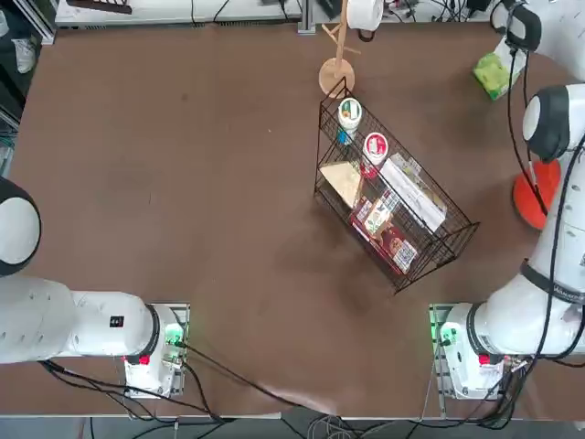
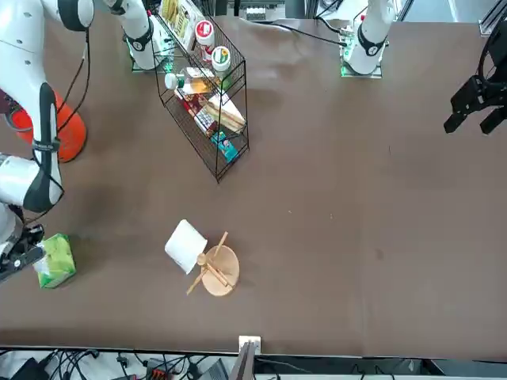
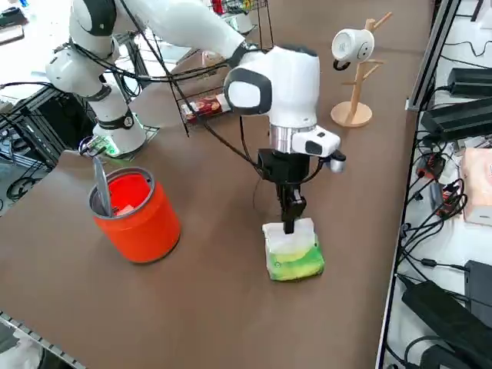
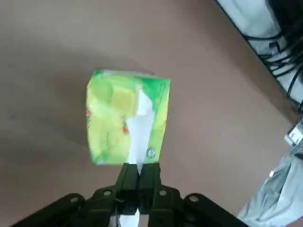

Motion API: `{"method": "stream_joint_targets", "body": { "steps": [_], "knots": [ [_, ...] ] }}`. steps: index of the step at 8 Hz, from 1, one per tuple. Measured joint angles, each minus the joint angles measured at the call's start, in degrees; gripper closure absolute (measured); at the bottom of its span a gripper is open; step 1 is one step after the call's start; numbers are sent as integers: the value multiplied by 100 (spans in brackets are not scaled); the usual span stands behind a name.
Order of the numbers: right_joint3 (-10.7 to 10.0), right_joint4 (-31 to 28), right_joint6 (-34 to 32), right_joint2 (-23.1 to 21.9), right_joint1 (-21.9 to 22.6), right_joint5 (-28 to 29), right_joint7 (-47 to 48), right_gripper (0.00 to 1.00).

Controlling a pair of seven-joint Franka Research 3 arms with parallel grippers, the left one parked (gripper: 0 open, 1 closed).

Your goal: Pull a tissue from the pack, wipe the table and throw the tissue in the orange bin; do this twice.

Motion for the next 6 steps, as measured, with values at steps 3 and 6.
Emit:
{"method": "stream_joint_targets", "body": {
  "steps": [3, 6],
  "knots": [
    [2, 39, -1413, -754, 324, 0, 110, 99],
    [4, 34, -2363, -1071, 773, -17, 567, 99]
  ]
}}
